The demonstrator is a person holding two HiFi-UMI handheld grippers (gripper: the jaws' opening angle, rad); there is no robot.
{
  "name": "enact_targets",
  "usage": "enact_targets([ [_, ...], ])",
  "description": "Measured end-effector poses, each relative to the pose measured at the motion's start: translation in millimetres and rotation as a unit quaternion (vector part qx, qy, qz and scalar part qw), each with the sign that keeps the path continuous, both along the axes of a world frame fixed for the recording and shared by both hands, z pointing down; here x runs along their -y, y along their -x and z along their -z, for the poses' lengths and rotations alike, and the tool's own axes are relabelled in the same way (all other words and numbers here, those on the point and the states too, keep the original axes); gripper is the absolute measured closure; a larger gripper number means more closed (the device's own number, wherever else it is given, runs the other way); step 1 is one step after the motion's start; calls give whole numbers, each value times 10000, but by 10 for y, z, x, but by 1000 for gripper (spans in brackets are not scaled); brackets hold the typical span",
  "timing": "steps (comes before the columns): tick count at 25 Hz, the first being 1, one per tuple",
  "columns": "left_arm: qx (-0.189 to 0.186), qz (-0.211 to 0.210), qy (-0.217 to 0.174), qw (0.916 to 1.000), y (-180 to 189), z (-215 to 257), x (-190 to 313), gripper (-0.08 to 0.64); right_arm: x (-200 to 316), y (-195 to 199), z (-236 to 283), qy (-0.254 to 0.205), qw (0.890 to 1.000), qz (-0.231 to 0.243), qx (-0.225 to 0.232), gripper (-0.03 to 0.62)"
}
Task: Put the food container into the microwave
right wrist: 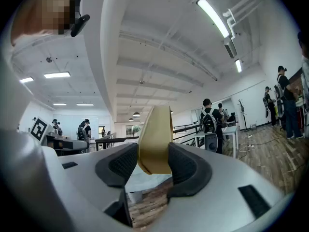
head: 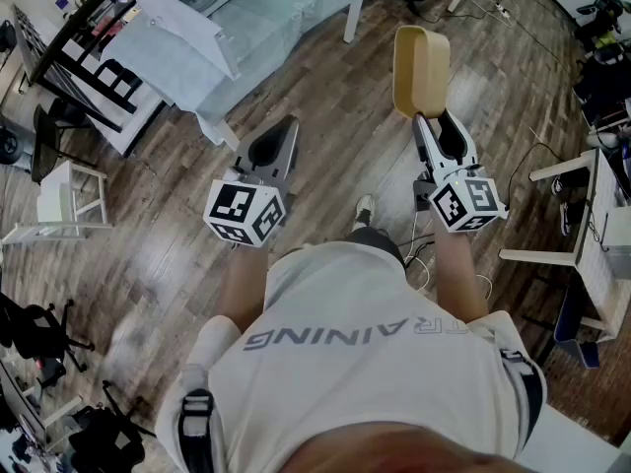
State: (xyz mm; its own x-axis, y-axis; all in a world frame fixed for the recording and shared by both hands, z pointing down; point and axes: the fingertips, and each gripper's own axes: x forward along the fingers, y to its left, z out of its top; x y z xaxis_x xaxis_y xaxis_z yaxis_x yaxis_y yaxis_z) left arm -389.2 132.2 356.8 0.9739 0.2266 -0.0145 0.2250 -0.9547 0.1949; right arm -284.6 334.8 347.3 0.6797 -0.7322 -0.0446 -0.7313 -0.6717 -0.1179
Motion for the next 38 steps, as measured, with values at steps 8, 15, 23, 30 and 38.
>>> enact_targets([
  [8,78,-85,67,9999,-56,-46,-38,512,24,-18,-42,31,10000,24,49,376],
  [15,183,-159,87,9997,-128,-123,-100,512,-8,-75,-73,-25,9999,55,98,376],
  [23,259,-52,130,9996,-307,-164,-72,512,33,-328,-102,-47,9997,182,165,376],
  [30,332,168,108,9992,-679,-145,-19,512,95,-829,-117,-91,9990,352,255,376],
  [38,379,266,39,9989,-1307,-95,-139,512,33,-1493,-104,-178,9981,513,291,376],
])
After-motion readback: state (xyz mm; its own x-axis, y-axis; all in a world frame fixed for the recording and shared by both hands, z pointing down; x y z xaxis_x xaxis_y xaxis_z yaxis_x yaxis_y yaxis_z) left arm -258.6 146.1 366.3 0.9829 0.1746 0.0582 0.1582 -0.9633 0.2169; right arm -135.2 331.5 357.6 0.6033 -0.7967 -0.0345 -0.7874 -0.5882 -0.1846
